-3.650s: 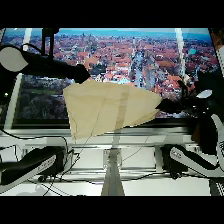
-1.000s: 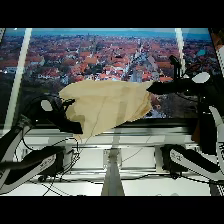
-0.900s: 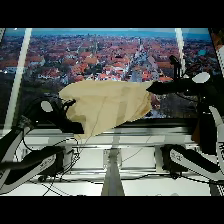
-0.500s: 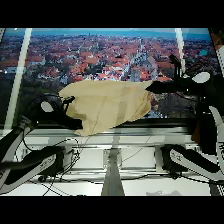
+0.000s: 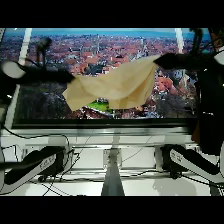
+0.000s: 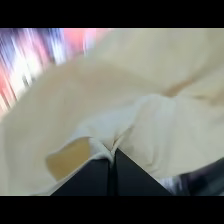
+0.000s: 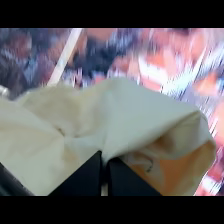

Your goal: Fold the clothes and pants, and hang the long-sleeved shirts on hangers.

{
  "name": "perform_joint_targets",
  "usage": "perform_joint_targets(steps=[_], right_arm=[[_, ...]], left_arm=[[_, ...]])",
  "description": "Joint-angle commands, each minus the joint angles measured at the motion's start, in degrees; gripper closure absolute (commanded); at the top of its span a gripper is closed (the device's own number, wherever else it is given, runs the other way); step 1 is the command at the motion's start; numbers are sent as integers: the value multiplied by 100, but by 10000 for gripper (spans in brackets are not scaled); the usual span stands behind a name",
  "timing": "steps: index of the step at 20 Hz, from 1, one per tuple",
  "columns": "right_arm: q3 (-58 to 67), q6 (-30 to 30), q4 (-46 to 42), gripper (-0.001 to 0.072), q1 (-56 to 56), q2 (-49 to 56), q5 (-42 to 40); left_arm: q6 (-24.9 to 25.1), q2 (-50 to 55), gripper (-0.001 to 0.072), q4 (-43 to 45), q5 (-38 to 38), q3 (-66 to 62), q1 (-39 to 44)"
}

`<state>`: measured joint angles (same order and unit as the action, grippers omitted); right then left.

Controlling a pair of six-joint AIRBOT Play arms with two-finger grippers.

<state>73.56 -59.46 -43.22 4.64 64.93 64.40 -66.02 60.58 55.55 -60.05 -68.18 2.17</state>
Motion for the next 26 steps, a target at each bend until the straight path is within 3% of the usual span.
perform_joint_targets(steps=[1, 6, 12, 16, 19, 22, 24, 26], right_arm=[[1182, -2, -584, 699, 0, -461, -9], [2039, -2, -1121, 698, 0, -1567, -568], [2262, 4, -1110, 698, 0, -2682, -855], [2256, -13, -1515, 699, 0, -2846, -833], [2256, -710, -1989, 699, 0, -2310, -361], [2208, -1263, -1788, 699, -4, -1235, 1108], [1952, -1373, -1495, 699, -4, -498, 1700], [1462, -1370, -1257, 699, -7, 199, 1757]], left_arm=[[7, -236, 697, -13, 584, -1958, -385], [7, -1263, 697, -11, 1882, -2422, -859], [4, -2153, 697, 247, 1930, -2422, -870], [0, -2201, 699, 734, 1847, -2398, -870], [-28, -1790, 698, 826, 1318, -2116, -866], [-319, -1027, 697, 695, 68, -1692, -857], [-315, -369, 697, 699, -566, -1340, -822], [-295, 385, 698, 699, -863, -960, -767]])
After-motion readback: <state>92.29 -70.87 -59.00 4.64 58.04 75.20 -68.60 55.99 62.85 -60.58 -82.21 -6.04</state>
